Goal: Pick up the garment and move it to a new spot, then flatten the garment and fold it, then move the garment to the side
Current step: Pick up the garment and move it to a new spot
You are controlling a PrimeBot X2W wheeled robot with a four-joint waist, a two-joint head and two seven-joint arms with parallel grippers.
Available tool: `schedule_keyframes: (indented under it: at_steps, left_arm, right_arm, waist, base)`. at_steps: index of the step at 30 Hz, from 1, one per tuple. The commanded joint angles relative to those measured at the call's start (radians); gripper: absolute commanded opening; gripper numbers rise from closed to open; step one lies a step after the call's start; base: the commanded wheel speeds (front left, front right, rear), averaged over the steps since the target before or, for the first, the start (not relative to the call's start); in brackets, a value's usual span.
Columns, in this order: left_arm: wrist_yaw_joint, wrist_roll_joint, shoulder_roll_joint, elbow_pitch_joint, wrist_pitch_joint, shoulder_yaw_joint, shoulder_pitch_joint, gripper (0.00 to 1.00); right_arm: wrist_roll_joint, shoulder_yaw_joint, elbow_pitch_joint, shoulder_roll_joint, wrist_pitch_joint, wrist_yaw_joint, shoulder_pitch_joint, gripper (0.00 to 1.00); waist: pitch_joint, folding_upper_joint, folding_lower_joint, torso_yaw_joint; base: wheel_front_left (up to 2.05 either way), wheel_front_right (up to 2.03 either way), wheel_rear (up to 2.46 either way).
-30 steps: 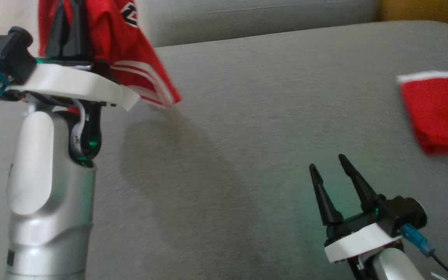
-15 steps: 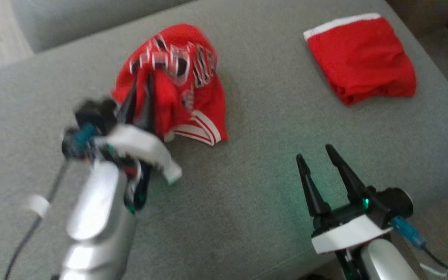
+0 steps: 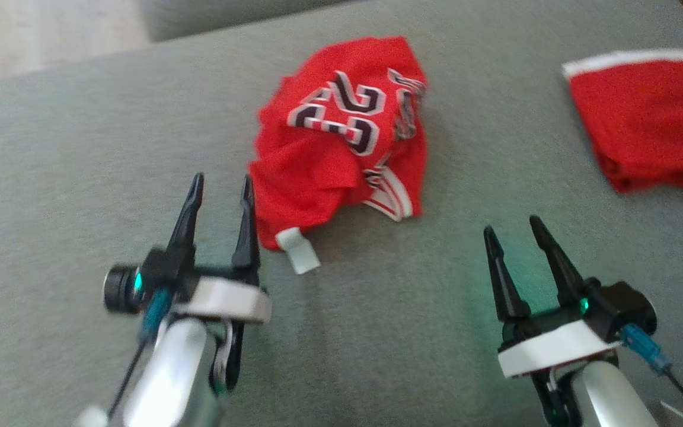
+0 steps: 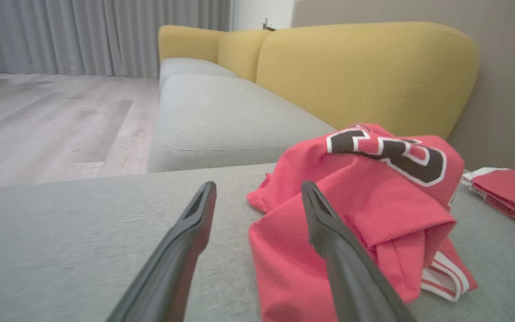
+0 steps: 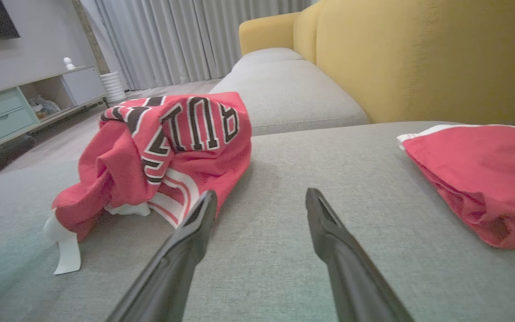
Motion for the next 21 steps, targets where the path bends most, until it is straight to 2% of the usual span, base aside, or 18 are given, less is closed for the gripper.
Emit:
schedule_keyframes:
  at_steps: [1,4,9,15,21]
  left_arm:
    - [0.013,0.012,0.008,-0.067,-0.009,0.039,0.033,1.00]
    - [0.028,0.021,0.007,-0.187,-0.009,0.077,0.152,1.00]
    - [0.010,0.045,0.007,-0.329,-0.009,0.136,0.330,1.00]
    - [0.014,0.085,0.007,-0.389,-0.009,0.172,0.482,1.00]
    - [0.030,0.114,0.007,-0.423,-0.009,0.186,0.591,1.00]
  right_arm:
    - [-0.007,0.018,-0.020,-0.009,-0.006,-0.001,0.008,1.00]
    - [-0.016,0.004,0.000,-0.011,-0.006,-0.001,0.022,1.00]
    - [-0.054,-0.032,0.006,-0.007,-0.006,-0.001,0.067,1.00]
    - [-0.086,-0.083,-0.044,0.006,-0.006,-0.001,0.171,1.00]
    - [-0.095,-0.078,-0.058,0.010,-0.006,-0.001,0.230,1.00]
  waist:
    - [-0.103,-0.0001,-0.0001,0.114]
    - [-0.152,-0.0001,-0.0001,0.161]
    - [-0.217,-0.0001,-0.0001,0.200]
    - [-0.274,-0.0001,-0.0001,0.202]
    - [-0.310,-0.0001,-0.0001,0.177]
  base:
    - [0.00,0.00,0.00]
    - [0.00,0.00,0.00]
    - [0.00,0.00,0.00]
    - [0.00,0.00,0.00]
    - [0.00,0.00,0.00]
